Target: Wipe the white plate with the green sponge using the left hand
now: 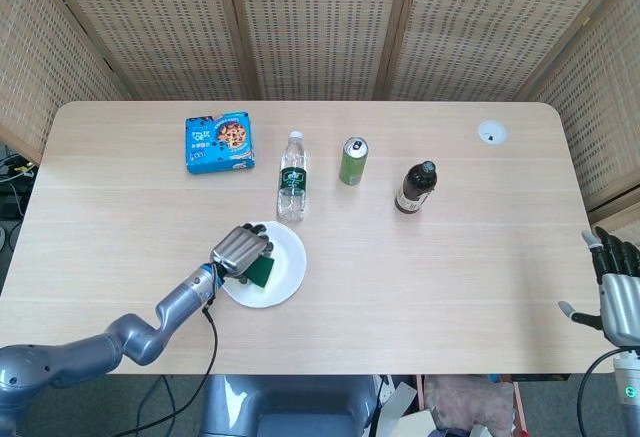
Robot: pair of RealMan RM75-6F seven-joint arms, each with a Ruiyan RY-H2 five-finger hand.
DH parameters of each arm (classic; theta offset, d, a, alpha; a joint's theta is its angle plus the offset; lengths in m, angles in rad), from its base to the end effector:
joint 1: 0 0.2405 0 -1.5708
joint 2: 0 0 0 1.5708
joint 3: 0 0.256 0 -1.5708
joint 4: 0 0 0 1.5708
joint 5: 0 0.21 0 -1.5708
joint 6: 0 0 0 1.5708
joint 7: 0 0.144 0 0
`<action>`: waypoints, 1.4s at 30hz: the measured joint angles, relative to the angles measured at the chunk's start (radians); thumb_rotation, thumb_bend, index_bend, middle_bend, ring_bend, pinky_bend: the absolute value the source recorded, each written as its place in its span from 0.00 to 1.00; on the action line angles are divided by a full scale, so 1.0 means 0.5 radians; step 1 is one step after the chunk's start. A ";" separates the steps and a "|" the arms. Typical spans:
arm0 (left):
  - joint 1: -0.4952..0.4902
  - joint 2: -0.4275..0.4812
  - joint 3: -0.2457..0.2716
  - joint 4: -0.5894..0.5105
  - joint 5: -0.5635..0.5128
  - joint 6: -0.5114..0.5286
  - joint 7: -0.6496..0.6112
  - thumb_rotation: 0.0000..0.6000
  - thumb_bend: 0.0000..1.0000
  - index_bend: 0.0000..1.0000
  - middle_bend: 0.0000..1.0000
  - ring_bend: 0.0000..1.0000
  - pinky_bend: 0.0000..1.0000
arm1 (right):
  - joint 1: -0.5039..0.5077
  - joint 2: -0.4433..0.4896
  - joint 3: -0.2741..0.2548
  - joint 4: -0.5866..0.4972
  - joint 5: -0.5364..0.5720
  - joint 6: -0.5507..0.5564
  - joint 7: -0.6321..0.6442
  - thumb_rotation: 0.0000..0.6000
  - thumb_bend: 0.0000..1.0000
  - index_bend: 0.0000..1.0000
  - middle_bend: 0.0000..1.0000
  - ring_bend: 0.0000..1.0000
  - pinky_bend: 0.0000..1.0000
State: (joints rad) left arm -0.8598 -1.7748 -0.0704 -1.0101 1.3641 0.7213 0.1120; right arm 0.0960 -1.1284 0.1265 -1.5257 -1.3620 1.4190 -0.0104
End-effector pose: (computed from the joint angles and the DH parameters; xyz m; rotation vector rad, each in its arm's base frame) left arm -0.1648 0.3616 -0.0956 -2.1909 -0.8020 -0.7243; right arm -0.3400 -0.2007 0.1767 1.2735 -0.8852 0.8040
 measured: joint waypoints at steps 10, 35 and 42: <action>0.003 0.023 0.010 -0.033 -0.019 -0.008 0.010 1.00 0.10 0.69 0.18 0.17 0.24 | 0.001 0.002 -0.001 -0.002 -0.001 -0.003 0.003 1.00 0.00 0.04 0.00 0.00 0.00; 0.042 0.080 0.047 -0.111 0.027 0.071 0.053 1.00 0.10 0.70 0.17 0.14 0.13 | 0.007 -0.001 -0.002 -0.008 0.010 -0.017 -0.018 1.00 0.00 0.03 0.00 0.00 0.00; 0.034 0.028 0.062 -0.064 0.024 0.038 0.071 1.00 0.10 0.70 0.17 0.14 0.13 | 0.006 0.003 -0.001 -0.005 0.012 -0.018 -0.005 1.00 0.00 0.04 0.00 0.00 0.00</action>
State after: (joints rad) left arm -0.8426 -1.7608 -0.0395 -1.0422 1.3763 0.7402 0.1473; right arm 0.0992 -1.1270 0.1260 -1.5284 -1.3562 1.4101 -0.0131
